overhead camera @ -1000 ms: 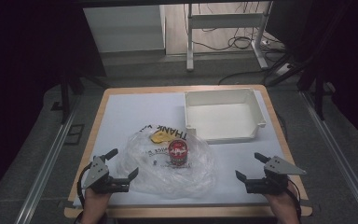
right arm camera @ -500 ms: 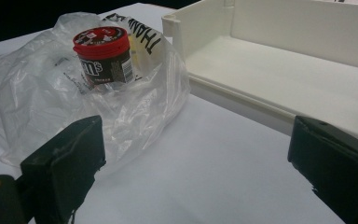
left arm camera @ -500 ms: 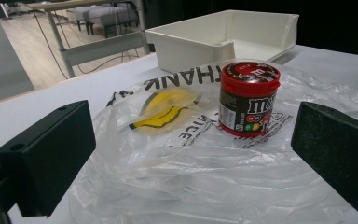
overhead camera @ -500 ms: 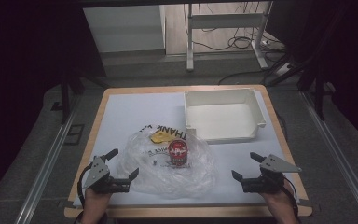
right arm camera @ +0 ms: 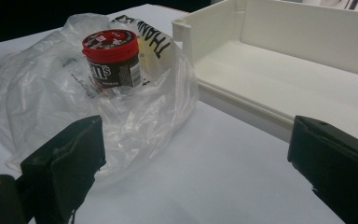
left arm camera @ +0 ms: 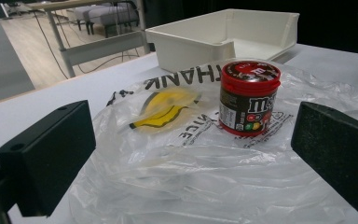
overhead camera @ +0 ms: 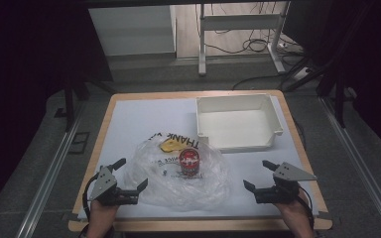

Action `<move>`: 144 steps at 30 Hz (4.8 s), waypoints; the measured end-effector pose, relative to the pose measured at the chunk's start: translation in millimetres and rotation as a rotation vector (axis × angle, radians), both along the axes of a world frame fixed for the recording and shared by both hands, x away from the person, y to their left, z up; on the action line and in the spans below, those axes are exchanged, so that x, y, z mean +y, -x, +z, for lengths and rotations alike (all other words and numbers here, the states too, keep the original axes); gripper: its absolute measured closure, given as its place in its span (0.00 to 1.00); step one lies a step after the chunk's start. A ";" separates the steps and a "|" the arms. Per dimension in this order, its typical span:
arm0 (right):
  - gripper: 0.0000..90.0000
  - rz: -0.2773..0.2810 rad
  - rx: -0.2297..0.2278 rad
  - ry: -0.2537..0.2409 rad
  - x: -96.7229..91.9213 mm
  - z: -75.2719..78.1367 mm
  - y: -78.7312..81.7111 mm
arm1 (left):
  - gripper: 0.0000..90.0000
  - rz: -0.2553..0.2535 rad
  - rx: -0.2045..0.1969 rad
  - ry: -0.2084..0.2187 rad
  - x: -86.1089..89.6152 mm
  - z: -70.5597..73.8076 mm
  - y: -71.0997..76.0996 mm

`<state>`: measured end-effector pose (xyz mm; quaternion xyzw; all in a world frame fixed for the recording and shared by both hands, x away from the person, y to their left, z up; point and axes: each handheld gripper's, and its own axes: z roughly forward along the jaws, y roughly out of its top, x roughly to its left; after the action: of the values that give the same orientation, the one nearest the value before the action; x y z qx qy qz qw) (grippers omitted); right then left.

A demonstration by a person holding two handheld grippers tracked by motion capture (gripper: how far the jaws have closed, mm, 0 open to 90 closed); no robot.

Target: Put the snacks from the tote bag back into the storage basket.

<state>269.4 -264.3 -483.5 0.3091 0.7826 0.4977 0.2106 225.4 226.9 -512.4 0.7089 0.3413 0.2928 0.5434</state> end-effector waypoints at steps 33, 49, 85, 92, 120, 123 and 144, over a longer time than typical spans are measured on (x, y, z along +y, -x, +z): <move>0.05 0.074 0.091 0.013 28.9 3.4 -15.0 | 0.00 0.008 0.001 -0.010 -0.6 -0.3 -0.4; 0.05 0.099 0.076 0.049 42.3 4.8 -21.0 | 0.00 0.012 -0.001 -0.015 -0.7 -0.2 -0.1; 0.04 0.149 0.145 0.102 70.5 4.1 -36.4 | 0.00 0.011 -0.002 -0.023 -1.2 -0.1 0.5; 0.04 0.144 0.154 0.117 77.9 4.8 -39.6 | 0.00 0.010 -0.002 -0.024 -1.3 0.0 0.7; 0.06 0.195 0.211 0.179 109.2 -0.5 -53.2 | 0.00 0.011 -0.003 -0.026 -1.4 0.1 0.8; 0.07 0.198 0.212 0.186 112.1 -1.0 -54.0 | 0.00 0.010 -0.003 -0.027 -1.4 0.1 0.9; 0.13 0.242 0.258 0.270 143.5 -5.5 -65.4 | 0.00 0.013 -0.005 -0.035 -1.9 0.1 1.2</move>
<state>334.8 -120.8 -489.1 0.2429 0.8940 0.3664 0.0869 224.2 225.0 -512.3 0.7152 0.3393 0.3041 0.5301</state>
